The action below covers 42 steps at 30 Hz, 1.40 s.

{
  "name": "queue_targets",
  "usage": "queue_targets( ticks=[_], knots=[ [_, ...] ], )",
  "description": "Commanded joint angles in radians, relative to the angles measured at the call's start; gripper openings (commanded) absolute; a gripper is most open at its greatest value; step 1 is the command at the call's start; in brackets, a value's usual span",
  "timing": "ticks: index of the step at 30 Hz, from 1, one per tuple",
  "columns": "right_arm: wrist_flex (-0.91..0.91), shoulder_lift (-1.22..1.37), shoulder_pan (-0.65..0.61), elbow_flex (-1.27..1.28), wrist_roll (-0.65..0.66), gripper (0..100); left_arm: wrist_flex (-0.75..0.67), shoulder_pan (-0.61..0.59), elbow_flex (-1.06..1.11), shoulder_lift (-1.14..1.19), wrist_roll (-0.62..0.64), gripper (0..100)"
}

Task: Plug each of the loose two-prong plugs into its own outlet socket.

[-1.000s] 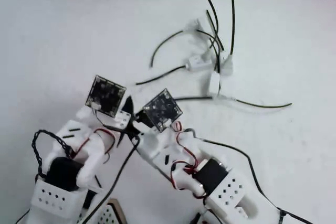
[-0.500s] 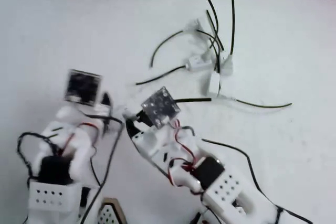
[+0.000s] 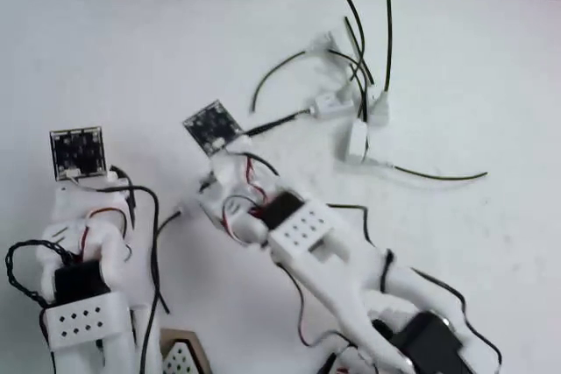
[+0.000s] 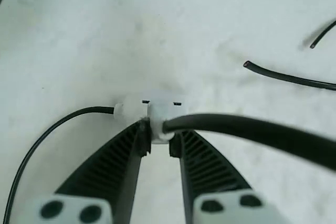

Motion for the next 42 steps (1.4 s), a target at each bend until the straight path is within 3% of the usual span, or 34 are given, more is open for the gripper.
queue_targets(
  ticks=[1,22,30,42],
  knots=[
    [0.004,0.048,0.01,-0.089,0.011,1.7,-0.028,-0.01,0.0,-0.012,-0.006,9],
    [0.005,0.268,0.03,-0.15,0.069,1.7,-0.028,-0.01,0.002,-0.012,-0.006,9],
    [0.151,0.45,0.033,-0.324,0.094,1.7,-0.028,-0.01,0.003,-0.012,-0.006,9],
    [0.111,0.46,0.222,-0.353,0.187,1.7,-0.026,-0.01,0.003,-0.012,-0.006,9]
  ],
)
